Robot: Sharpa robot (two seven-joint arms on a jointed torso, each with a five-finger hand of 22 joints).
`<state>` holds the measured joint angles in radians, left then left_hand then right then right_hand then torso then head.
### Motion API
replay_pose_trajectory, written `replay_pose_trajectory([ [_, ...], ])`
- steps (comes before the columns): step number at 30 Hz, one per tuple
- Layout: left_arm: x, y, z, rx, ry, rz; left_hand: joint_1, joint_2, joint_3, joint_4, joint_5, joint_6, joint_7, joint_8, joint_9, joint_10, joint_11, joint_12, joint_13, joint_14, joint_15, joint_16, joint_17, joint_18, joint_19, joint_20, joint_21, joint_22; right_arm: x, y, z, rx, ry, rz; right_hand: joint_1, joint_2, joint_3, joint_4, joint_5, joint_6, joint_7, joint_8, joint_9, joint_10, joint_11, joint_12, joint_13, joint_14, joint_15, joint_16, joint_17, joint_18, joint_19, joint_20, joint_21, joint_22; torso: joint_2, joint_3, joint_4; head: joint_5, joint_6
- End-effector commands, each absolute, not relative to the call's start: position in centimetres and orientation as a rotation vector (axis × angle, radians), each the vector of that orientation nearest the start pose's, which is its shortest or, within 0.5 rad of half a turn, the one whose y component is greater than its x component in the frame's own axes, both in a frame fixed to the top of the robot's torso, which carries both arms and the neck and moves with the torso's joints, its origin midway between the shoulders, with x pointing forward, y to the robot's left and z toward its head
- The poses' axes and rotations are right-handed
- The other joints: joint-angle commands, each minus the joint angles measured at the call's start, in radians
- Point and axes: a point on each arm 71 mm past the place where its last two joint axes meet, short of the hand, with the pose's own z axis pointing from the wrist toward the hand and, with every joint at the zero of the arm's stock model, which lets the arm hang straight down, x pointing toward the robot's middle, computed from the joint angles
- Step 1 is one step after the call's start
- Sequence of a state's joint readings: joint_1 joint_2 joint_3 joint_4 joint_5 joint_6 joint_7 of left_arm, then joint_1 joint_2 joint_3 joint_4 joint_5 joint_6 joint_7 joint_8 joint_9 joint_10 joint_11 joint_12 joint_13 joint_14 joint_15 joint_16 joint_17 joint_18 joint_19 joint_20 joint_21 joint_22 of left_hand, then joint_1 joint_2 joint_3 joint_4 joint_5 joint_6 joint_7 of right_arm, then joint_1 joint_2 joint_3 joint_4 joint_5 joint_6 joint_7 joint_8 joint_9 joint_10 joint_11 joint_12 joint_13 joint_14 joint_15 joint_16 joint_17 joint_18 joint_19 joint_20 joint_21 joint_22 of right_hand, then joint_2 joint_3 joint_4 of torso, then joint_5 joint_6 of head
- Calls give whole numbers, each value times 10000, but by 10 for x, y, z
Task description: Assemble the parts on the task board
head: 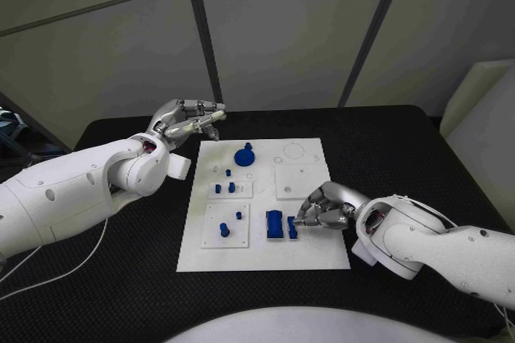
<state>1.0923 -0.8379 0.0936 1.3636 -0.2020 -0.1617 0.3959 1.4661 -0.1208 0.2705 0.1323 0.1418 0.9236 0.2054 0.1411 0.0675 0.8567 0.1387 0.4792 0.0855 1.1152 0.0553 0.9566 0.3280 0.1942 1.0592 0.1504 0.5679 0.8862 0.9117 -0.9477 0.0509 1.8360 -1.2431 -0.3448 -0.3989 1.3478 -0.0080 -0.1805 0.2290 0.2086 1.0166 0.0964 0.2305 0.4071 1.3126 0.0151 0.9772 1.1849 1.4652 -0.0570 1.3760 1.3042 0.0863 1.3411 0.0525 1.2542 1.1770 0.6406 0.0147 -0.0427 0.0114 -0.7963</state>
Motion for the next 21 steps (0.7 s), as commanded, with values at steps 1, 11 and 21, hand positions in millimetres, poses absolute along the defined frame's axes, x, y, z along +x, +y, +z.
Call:
replay_pose_trajectory([
  [1, 509, 250, -194, -9809, 14179, -15335, 30, 4, -5, -30, 24, -94, 3, 43, 10, -83, 10, 76, -8, -50, 1, 68, -22, -119, -6, 17, -57, -14, 400, -185, -244, 4065, 18809, 9585, 294, 73, -87, -65, 177, -304, 107, -193, -87, -595, 107, -1005, -680, 251, 117, -601, -648, 252, -551, 93, -802, -895, -130, -17, -38, 9, 93],
  [11, 516, 253, -205, -10726, 13602, -14795, -41, -12, 32, 2, 31, -10, -33, 187, 23, 67, -20, 296, -10, -378, 9, -71, -184, -130, -240, 41, -206, -71, 469, -227, -239, 7335, 16374, 11083, 1114, 393, -72, -356, 149, -656, 380, -473, -240, -2393, 370, -3587, -2731, -1007, 378, -3704, -3706, 941, -2738, 351, -4363, -4539, -576, -191, -148, -6, 504],
  [21, 533, 263, -215, -12307, 12019, -13894, -190, -130, 572, 344, 30, -15, 1, 208, -24, 595, 179, -638, -247, -2337, 637, -4022, -2103, -285, -3039, 648, -2807, -1757, 520, -229, -239, 9100, 14542, 12382, 1907, 788, 213, -523, -297, -1500, 1113, -1251, -1087, -4718, 1479, -6925, -6411, -5307, 1766, -10146, -8164, 635, -5339, 1460, -8650, -7293, -743, -178, -200, -58, 1031],
])
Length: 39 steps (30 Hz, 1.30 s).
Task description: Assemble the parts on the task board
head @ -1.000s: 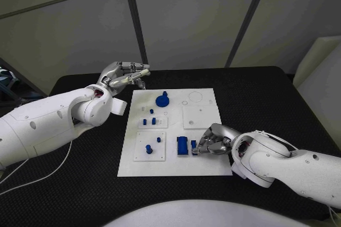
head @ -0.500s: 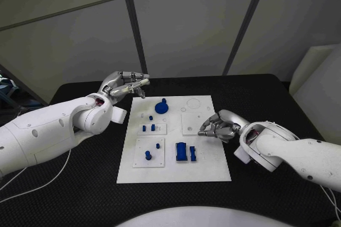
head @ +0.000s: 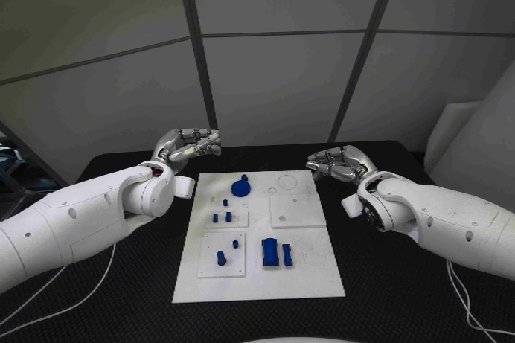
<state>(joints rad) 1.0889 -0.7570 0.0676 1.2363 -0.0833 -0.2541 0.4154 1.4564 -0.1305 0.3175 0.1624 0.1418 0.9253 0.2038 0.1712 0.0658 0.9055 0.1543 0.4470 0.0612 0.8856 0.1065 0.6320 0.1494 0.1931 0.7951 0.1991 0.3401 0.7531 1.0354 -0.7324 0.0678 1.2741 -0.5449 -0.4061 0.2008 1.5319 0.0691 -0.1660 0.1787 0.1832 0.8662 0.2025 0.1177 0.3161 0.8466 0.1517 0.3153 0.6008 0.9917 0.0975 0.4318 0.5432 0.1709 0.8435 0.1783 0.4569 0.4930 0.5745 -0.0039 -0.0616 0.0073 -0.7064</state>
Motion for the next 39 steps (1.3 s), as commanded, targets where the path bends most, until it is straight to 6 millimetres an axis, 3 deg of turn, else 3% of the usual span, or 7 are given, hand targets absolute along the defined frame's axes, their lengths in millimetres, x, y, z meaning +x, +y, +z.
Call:
replay_pose_trajectory([
  [1, 534, 263, -216, -12385, 11926, -13860, -121, -56, 122, 75, 28, -36, -4, -135, -7, 141, 37, -518, -4, -58, 190, -1202, -468, -251, -535, 272, -784, -669, 522, -228, -239, 9157, 14458, 12466, 62, 15, 83, -81, -52, 49, 55, -229, -334, 20, 147, -508, -1054, -714, 321, -1097, -998, -162, -383, 344, -1087, -775, -84, 12, -8, -19, 163],
  [6, 539, 261, -220, -12638, 11621, -13742, -138, -89, 186, 87, 26, 30, -32, -367, -5, 451, 107, -1447, -3, 140, 374, -3008, -850, -82, -809, 661, -1748, -1787, 533, -220, -240, 9262, 14129, 12858, -229, 99, 191, -421, -38, 372, 68, -547, -1136, 593, 175, -1184, -3244, -450, 502, -2506, -2902, 150, 249, 753, -2385, -1963, -64, 30, -9, 2, 242],
  [7, 537, 257, -220, -12141, 12484, -13890, -4431, 329, -865, -437, -426, -2776, -611, -732, -658, -2457, -404, -2235, -612, -2585, -87, -3783, -1494, -578, -2954, -199, -2138, -3376, 529, -222, -244, 8961, 14800, 11803, -4637, -691, 624, -759, -550, -2386, -551, -1177, -1600, -2229, -333, -1678, -3714, -3371, 44, -2820, -3356, -538, -2479, -22, -2828, -2659, -57, 13, -12, -19, 207],
  [17, 518, 237, -223, -12147, 12376, -13442, -7810, 1305, -1605, -825, -1418, -4916, -1095, -1712, -658, -4612, -774, -3040, -612, -4651, -1065, -4741, -1494, -577, -4612, -758, -2609, -4828, 511, -211, -236, 9895, 13758, 12278, -8105, -691, 1660, -1787, -969, -4359, -1024, -1177, -2177, -4158, -709, -2204, -4644, -5415, -269, -3426, -4187, -690, -4310, -573, -3498, -3492, -234, 32, 440, -58, 825],
  [21, 501, 221, -224, -12139, 12299, -13065, -8812, 1305, -1831, -1624, -1418, -5560, -1237, -1712, -658, -5269, -1543, -3254, -612, -5275, -1065, -4977, -1494, -576, -5106, -945, -3401, -5230, 494, -203, -231, 10709, 13041, 12445, -9175, -691, 1660, -1787, -1102, -4999, -1171, -1177, -2324, -4799, -1517, -2343, -4846, -6084, -975, -3556, -4371, -789, -4923, -753, -3658, -3706, -292, 38, 587, -70, 1025],
  [27, 475, 201, -225, -12110, 12211, -12538, -10122, 1305, -2154, -1624, -1418, -6398, -2038, -1712, -658, -6136, -1543, -3530, -612, -6092, -1065, -5283, -1494, -576, -5759, -1180, -3401, -5755, 471, -195, -226, 11721, 12366, 12383, -10579, -691, 1660, -1787, -1832, -5835, -2025, -1177, -3161, -5634, -1517, -3153, -5112, -6958, -975, -4318, -4615, -1709, -5728, -985, -4569, -3985, -303, 39, 616, -73, 1064],
  [39, 462, 192, -224, -12089, 12178, -12289, -11841, 1305, -3175, -1624, -1418, -7508, -2038, -1712, -658, -7269, -1543, -4470, -612, -7165, -1065, -6320, -1494, -577, -6582, -1991, -3401, -6444, 462, -192, -224, 12089, 12178, 12289, -12370, -691, 1660, -1787, -1832, -6902, -2025, -1177, -3161, -6704, -1517, -3153, -6008, -8076, -975, -4318, -5432, -1709, -6724, -1783, -4569, -4930, -303, 39, 616, -73, 1064],
])
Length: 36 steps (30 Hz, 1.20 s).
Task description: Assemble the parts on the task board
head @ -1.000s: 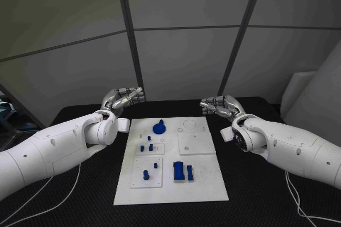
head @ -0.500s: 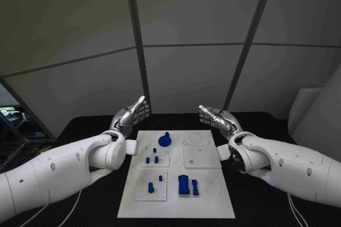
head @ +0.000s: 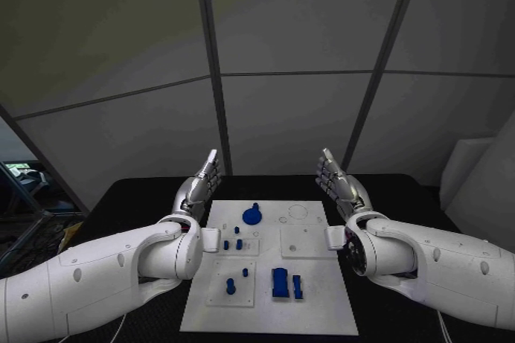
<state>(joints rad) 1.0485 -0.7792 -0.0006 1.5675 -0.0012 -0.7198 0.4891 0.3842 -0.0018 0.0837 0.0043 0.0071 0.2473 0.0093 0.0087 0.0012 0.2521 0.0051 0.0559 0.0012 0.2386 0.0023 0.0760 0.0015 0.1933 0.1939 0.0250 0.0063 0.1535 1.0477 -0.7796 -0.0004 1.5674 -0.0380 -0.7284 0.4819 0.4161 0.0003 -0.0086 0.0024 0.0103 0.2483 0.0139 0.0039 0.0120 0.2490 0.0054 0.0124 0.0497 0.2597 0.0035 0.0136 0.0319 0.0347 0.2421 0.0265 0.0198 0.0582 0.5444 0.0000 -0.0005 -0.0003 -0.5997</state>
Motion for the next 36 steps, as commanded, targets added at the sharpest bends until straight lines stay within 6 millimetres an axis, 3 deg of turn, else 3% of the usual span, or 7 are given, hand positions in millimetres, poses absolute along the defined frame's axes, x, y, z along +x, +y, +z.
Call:
replay_pose_trajectory([
  [1, 462, 192, -224, -12089, 12178, -12289, -1225, 18, -837, -43, -71, -791, -93, -87, -12, -801, -51, -559, -12, -761, -23, -760, -15, -579, -627, -250, -63, -489, 462, -192, -224, 12089, 12178, 12289, -1332, -3, 86, -24, -103, -794, -139, -39, -120, -797, -54, -124, -497, -830, -35, -136, -319, -347, -787, -265, -198, -582, -2, 0, 5, 3, -3],
  [12, 462, 192, -224, -12089, 12178, -12289, -2152, 18, -837, -43, -71, -1388, -93, -87, -12, -1420, -51, -559, -12, -1344, -23, -760, -15, -580, -1081, -250, -63, -1535, 462, -192, -224, 12089, 12178, 12289, -2309, -3, 86, -24, -103, -1381, -139, -39, -120, -1386, -54, -124, -497, -1445, -35, -136, -319, -347, -1340, -265, -198, -582, -2, 0, 5, 3, -3],
  [23, 462, 192, -224, -12089, 12178, -12289, -2742, 18, -837, -43, -71, -1751, -93, -87, -12, -1803, -51, -559, -12, -1684, -23, -760, -15, -577, -1939, -250, -63, -1535, 462, -192, -224, 12089, 12178, 12289, -2987, -3, 86, -24, -103, -1768, -139, -39, -120, -1763, -54, -124, -497, -1836, -35, -136, -319, -347, -1705, -265, -198, -582, -2, 0, 5, 3, -3],
  [24, 462, 192, -224, -12089, 12178, -12289, -2790, 18, -837, -43, -71, -2473, -93, -87, -12, -2521, -51, -559, -12, -2386, -23, -760, -15, -575, -1939, -250, -63, -1535, 462, -192, -224, 12089, 12178, 12289, -3010, -3, 86, -24, -103, -1776, -139, -39, -120, -1784, -54, -124, -497, -1862, -35, -136, -319, -347, -2421, -265, -198, -582, -2, 0, 5, 3, -3],
  [25, 462, 192, -224, -12089, 12178, -12289, -2993, 18, -837, -43, -71, -2473, -93, -87, -12, -2521, -51, -559, -12, -2386, -23, -760, -15, -576, -1939, -250, -63, -1535, 462, -192, -224, 12089, 12178, 12289, -3190, -3, 86, -24, -103, -2483, -139, -39, -120, -2490, -54, -124, -497, -2597, -35, -136, -319, -347, -2421, -265, -198, -582, -2, 0, 5, 3, -3],
  [27, 462, 192, -224, -12089, 12178, -12289, -3842, 18, -837, -43, -71, -2473, -93, -87, -12, -2521, -51, -559, -12, -2386, -23, -760, -15, -576, -1939, -250, -63, -1535, 462, -192, -224, 12089, 12178, 12289, -4161, -3, 86, -24, -103, -2483, -139, -39, -120, -2490, -54, -124, -497, -2597, -35, -136, -319, -347, -2421, -265, -198, -582, -2, 0, 5, 3, -3],
  [36, 462, 192, -224, -12089, 12178, -12289, -3842, 18, -837, -43, -71, -2473, -93, -87, -12, -2521, -51, -559, -12, -2386, -23, -760, -15, -575, -1939, -250, -63, -1535, 462, -192, -224, 12089, 12178, 12289, -4161, -3, 86, -24, -103, -2483, -139, -39, -120, -2490, -54, -124, -497, -2597, -35, -136, -319, -347, -2421, -265, -198, -582, -2, 0, 5, 3, -3],
])
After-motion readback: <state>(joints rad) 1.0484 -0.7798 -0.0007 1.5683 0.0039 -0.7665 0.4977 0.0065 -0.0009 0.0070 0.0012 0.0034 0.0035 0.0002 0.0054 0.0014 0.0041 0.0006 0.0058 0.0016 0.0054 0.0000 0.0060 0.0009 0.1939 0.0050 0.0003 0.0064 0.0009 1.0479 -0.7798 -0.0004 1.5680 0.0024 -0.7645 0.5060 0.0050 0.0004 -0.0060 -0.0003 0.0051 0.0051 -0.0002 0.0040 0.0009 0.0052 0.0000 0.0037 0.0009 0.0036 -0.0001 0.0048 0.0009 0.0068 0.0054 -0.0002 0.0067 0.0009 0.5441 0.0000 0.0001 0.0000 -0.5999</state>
